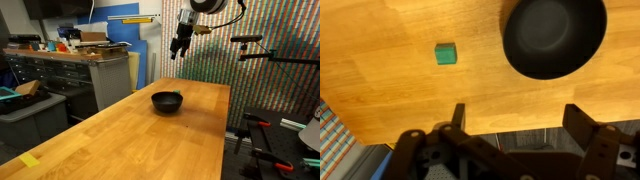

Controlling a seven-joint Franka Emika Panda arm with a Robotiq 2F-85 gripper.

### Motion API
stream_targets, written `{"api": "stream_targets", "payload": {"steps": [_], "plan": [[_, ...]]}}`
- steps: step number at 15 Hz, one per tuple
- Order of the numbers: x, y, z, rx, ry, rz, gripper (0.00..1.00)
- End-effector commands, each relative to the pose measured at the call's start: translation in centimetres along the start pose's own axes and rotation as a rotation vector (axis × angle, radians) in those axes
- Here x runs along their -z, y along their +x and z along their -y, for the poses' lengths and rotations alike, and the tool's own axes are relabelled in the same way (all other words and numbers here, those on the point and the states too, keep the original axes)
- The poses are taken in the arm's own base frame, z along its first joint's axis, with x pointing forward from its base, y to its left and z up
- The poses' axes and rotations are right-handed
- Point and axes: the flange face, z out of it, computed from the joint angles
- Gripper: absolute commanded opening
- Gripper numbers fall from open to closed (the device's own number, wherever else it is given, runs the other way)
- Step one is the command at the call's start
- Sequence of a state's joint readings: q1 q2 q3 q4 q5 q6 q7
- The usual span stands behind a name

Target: Place the block in the bowl

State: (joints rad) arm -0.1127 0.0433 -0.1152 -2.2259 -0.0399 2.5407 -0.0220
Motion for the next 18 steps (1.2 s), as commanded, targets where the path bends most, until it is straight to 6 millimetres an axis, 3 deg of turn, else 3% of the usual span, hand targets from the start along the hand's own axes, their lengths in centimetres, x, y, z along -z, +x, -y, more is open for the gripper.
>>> {"api": "stream_targets", "payload": {"steps": [1, 8, 18], "plan": [[-2.0, 1.5, -2.3, 0.031, -0.029, 0.007, 1.00], [-6.0, 1.0, -5.0, 0.098, -0.024, 0.062, 1.00], [-10.9, 0.6, -7.3, 0.085, 0.015, 0.037, 1.00]]}}
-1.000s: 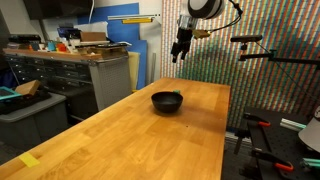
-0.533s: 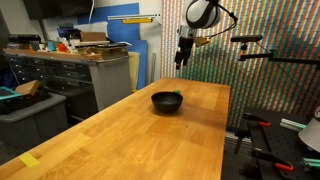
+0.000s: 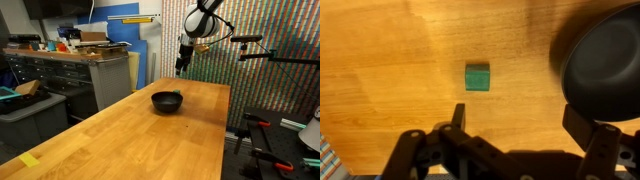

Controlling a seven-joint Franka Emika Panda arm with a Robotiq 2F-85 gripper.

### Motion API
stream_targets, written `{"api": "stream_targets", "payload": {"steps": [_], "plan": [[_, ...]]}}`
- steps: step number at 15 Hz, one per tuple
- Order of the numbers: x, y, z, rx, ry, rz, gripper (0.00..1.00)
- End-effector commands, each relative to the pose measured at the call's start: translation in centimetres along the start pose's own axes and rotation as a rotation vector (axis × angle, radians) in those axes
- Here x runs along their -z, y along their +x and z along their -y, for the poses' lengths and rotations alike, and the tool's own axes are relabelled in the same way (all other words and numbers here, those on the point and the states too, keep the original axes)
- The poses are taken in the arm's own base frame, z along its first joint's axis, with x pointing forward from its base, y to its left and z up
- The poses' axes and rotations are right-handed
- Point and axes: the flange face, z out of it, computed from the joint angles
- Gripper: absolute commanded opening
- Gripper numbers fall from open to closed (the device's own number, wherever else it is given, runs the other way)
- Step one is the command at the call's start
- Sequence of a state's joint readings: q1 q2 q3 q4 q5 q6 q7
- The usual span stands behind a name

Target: Place the block in the bowl

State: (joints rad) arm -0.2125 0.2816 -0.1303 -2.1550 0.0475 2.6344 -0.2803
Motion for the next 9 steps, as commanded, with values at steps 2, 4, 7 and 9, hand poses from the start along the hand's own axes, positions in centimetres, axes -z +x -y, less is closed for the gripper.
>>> {"api": "stream_targets", "payload": {"steps": [2, 4, 7, 9], "plan": [[-1.8, 1.0, -1.0, 0.001, 0.011, -0.047, 1.00], [-2.7, 0.9, -0.8, 0.012, 0.004, -0.050, 1.00], [-4.1, 0.9, -0.2, 0.029, 0.004, -0.049, 1.00], [-5.2, 0.9, 0.1, 0.038, 0.005, -0.038, 1.00]]}}
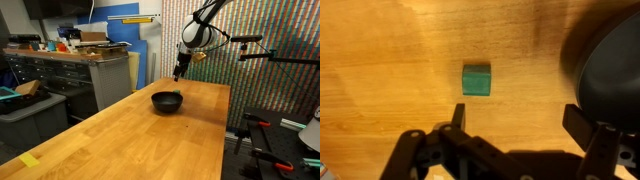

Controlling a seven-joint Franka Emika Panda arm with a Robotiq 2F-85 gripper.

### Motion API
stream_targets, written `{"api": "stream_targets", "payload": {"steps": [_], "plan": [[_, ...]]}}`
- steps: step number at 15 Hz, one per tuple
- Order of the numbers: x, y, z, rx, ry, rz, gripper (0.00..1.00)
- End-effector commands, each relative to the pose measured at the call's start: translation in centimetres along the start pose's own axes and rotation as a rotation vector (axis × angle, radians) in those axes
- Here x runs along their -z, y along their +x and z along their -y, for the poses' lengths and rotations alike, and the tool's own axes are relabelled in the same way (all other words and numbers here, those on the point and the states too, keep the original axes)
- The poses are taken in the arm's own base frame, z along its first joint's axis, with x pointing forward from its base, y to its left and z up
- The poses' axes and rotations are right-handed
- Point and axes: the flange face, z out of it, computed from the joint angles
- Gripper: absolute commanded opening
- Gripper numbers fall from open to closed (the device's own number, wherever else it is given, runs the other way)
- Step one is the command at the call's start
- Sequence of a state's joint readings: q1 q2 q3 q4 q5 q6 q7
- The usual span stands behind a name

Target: Place the block in the bowl

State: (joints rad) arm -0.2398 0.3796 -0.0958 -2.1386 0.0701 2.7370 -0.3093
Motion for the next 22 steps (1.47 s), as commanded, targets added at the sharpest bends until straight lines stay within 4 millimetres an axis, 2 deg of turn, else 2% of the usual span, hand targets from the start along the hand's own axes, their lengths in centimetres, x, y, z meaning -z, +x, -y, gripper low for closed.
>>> {"api": "stream_targets", "payload": {"steps": [1, 6, 12, 19, 22], "plan": [[-1.6, 0.9, -0.2, 0.026, 0.005, -0.009, 1.00], [-4.3, 1.1, -0.3, 0.041, -0.007, 0.010, 1.00], [-7.2, 1.9, -1.6, 0.048, -0.027, 0.013, 1.00], [-8.9, 3.9, -4.6, 0.006, -0.039, 0.006, 1.00], [-9.4, 4.1, -5.2, 0.000, -0.033, 0.016, 1.00]]}}
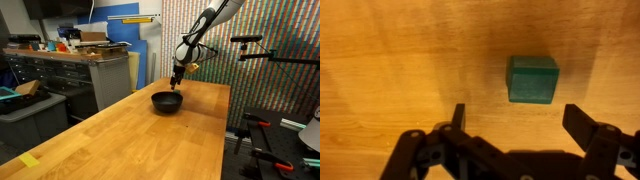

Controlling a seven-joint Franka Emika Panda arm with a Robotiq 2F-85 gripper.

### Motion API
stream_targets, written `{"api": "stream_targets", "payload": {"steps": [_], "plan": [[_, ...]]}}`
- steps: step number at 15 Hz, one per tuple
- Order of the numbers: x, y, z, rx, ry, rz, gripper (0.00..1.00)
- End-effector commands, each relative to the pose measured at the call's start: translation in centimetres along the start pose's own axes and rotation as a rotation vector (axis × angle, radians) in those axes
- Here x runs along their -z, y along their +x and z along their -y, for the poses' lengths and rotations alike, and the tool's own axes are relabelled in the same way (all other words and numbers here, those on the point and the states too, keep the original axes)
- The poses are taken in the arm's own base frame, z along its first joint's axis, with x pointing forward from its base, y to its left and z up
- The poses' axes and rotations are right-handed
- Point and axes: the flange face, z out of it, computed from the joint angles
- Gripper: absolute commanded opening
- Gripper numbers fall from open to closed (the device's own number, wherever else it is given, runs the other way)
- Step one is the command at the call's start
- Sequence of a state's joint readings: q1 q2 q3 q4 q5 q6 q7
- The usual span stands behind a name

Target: Place the block in the bowl

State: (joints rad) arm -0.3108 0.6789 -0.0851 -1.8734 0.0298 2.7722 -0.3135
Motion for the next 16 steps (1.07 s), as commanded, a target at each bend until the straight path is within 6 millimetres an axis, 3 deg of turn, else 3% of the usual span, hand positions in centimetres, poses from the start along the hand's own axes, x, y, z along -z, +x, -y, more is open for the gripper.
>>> {"api": "stream_targets", "payload": {"steps": [1, 9, 10, 11, 13, 16], "plan": [[-0.6, 1.1, -0.8, 0.002, 0.013, 0.009, 1.00], [-1.2, -0.1, 0.1, 0.045, 0.067, 0.114, 1.00], [-1.3, -0.1, 0.0, 0.041, 0.068, 0.117, 0.94], [-1.3, -0.1, -0.2, 0.041, 0.069, 0.121, 0.73], [-1.3, -0.1, -0.5, 0.037, 0.070, 0.127, 0.69], [-1.4, -0.1, -0.9, 0.034, 0.080, 0.137, 0.45]]}}
